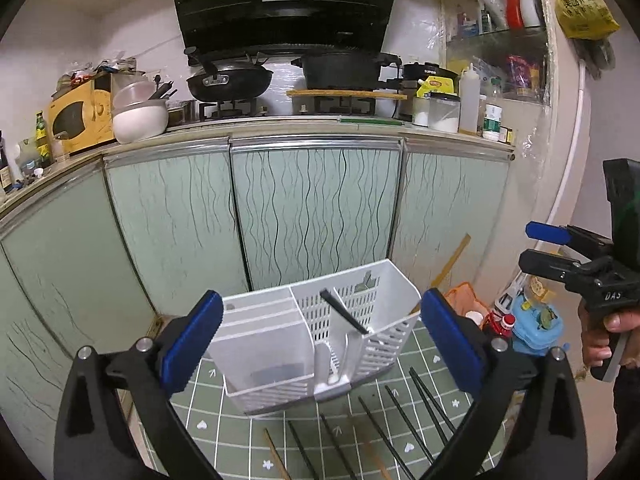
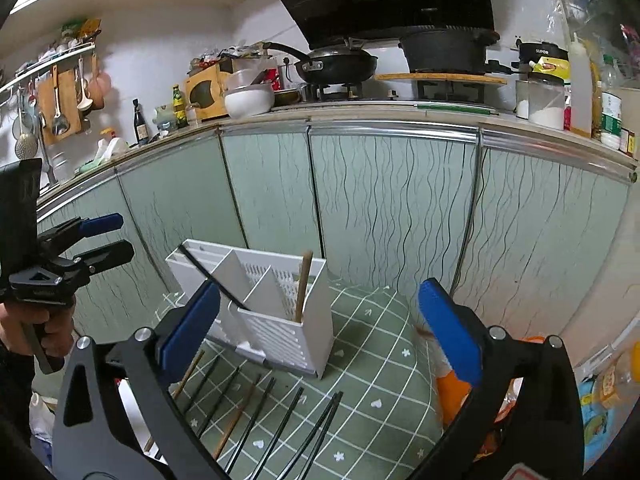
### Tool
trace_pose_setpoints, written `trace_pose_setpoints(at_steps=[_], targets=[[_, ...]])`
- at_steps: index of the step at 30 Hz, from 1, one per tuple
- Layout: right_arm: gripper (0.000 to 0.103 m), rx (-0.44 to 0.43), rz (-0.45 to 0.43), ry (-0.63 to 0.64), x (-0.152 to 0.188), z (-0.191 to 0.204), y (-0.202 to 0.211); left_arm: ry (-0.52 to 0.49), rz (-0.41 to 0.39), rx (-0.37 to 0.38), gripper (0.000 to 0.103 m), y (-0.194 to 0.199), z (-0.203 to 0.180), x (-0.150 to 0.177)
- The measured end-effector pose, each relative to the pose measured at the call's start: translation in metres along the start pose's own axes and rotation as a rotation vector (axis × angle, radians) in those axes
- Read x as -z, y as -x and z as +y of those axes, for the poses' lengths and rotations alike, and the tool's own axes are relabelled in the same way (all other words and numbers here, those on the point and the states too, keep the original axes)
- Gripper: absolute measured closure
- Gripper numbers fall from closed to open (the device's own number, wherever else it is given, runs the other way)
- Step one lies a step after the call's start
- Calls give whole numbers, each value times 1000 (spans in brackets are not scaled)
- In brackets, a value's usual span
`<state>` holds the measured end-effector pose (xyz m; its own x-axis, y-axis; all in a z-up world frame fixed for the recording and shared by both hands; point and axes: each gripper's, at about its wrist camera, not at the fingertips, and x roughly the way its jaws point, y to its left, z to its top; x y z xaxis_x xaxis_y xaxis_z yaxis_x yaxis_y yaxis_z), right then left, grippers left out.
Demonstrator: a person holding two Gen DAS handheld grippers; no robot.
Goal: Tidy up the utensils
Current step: 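Lower the chopsticks into the holder and open both tools, then withdraw both open tools back toward the remaining chopsticks on the cloth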
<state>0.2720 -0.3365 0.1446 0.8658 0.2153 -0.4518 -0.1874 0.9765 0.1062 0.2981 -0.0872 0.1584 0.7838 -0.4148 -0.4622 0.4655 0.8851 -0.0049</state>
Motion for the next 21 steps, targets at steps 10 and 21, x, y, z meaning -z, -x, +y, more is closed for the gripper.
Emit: trace_pose_setpoints(at_steps=[10, 21], targets=[[8, -4, 29, 18, 38, 15, 17, 1, 3, -19, 5, 28, -3, 30], [8, -6, 57, 17, 90, 29, 34, 5, 11, -40, 5, 58, -7, 80]])
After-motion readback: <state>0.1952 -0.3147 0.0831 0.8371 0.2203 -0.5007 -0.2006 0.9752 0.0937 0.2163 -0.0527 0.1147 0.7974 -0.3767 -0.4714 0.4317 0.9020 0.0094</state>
